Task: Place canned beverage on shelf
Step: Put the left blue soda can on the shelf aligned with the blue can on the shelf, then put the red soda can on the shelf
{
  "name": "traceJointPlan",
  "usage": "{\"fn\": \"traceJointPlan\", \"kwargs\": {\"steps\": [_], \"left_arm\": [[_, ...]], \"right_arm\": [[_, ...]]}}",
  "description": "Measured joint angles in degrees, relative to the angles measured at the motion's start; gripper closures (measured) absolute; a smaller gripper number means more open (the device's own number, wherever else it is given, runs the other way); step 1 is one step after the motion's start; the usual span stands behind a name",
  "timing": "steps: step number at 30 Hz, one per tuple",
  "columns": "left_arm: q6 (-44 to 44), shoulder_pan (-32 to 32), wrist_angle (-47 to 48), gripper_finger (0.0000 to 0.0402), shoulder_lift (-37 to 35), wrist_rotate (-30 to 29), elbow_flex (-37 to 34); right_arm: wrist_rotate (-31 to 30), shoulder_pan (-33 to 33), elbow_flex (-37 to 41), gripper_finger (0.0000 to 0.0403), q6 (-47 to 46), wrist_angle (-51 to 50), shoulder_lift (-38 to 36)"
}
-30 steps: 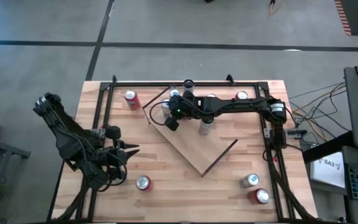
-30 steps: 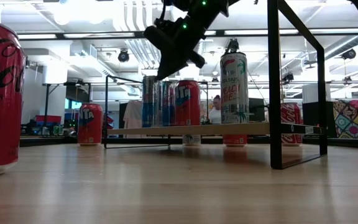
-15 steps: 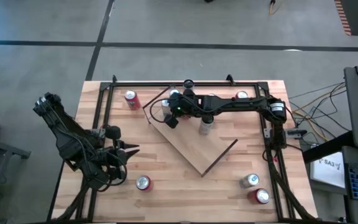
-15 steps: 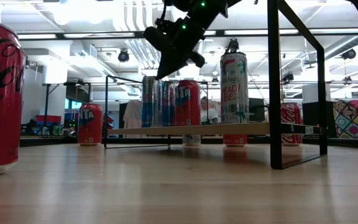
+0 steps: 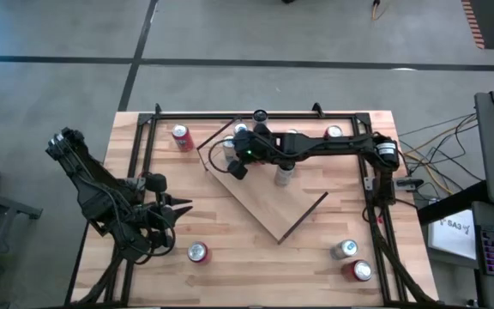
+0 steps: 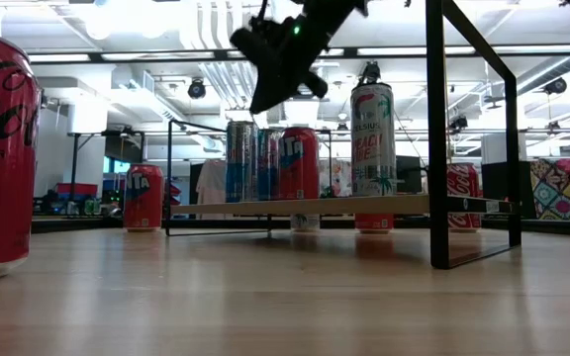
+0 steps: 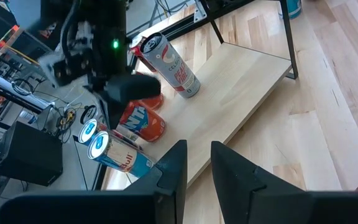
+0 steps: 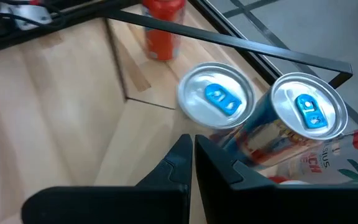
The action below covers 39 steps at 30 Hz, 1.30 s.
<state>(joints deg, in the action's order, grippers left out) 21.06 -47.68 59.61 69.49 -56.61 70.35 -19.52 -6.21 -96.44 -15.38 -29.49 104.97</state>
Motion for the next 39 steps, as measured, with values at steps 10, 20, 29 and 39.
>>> {"fn": "traceJointPlan", "kwargs": {"steps": [10, 20, 29, 39], "left_arm": [[-0.01, 0.13, -2.27, 0.0345, 0.0, -0.04, 0.0], [-8.81, 1.05, -11.11, 0.0345, 1.55, -0.49, 0.0], [-18.03, 4.86, -18.79, 0.0345, 2.84, 1.81, 0.0], [-26.1, 11.94, -23.95, 0.0345, 2.86, 11.66, 0.0]], "right_arm": [[0.03, 6.09, -0.02, 0.0394, 0.44, -4.46, -6.56], [0.26, 12.58, -0.02, 0.0394, -4.66, -16.93, -13.22], [0.25, 16.94, -0.02, 0.0394, -11.13, -27.82, -17.05], [0.22, 18.33, -0.02, 0.0394, -16.23, -38.17, -19.28]]}}
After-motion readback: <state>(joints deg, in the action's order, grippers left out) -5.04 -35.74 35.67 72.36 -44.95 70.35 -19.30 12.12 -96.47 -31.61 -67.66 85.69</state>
